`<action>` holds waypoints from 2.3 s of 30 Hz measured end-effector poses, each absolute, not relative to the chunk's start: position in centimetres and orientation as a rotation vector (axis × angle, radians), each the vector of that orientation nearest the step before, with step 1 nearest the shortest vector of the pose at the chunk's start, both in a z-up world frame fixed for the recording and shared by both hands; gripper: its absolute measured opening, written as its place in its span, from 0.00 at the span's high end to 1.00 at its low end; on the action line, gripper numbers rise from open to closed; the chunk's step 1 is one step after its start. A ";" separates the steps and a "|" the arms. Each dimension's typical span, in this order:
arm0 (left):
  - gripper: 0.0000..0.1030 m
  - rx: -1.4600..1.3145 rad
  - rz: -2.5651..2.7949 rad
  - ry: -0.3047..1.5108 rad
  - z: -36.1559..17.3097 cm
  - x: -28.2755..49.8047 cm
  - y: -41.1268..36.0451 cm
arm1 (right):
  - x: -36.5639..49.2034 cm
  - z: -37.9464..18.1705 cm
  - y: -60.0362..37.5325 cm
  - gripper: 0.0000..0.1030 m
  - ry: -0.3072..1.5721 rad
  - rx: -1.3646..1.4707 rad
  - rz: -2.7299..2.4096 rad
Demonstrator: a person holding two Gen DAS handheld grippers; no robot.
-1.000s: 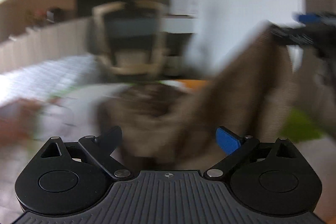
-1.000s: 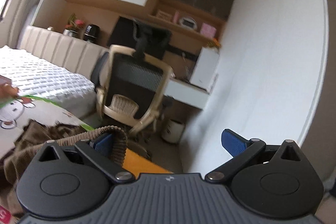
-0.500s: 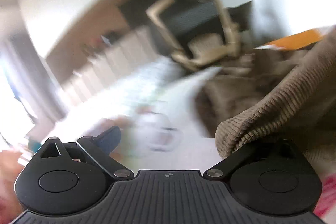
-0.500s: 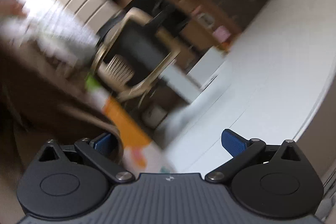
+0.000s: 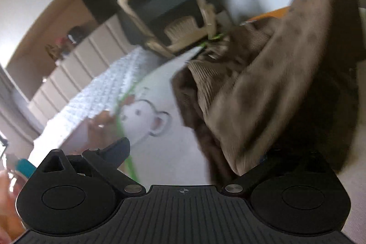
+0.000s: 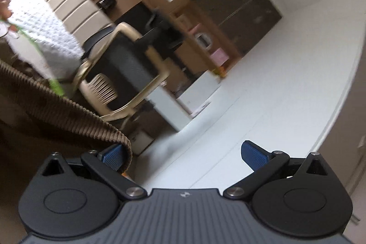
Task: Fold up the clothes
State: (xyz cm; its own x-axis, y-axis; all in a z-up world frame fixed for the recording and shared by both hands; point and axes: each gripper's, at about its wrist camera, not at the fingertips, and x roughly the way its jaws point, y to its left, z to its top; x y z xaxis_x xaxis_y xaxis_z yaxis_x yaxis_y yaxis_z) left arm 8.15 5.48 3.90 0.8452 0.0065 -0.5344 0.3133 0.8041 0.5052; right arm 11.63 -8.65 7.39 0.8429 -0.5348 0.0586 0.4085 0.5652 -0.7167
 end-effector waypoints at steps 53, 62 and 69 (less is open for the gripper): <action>0.00 0.017 -0.520 0.806 -1.4 12.0 0.6 | 17.2 -2.2 -15.7 0.00 0.622 0.657 0.105; 0.00 -0.021 -0.469 0.829 -1.2 7.1 5.9 | 10.2 -5.4 -9.8 0.00 0.681 0.468 0.214; 0.00 -0.270 -0.505 0.814 0.3 6.6 9.0 | 4.9 -5.4 -8.9 0.00 0.743 0.562 0.218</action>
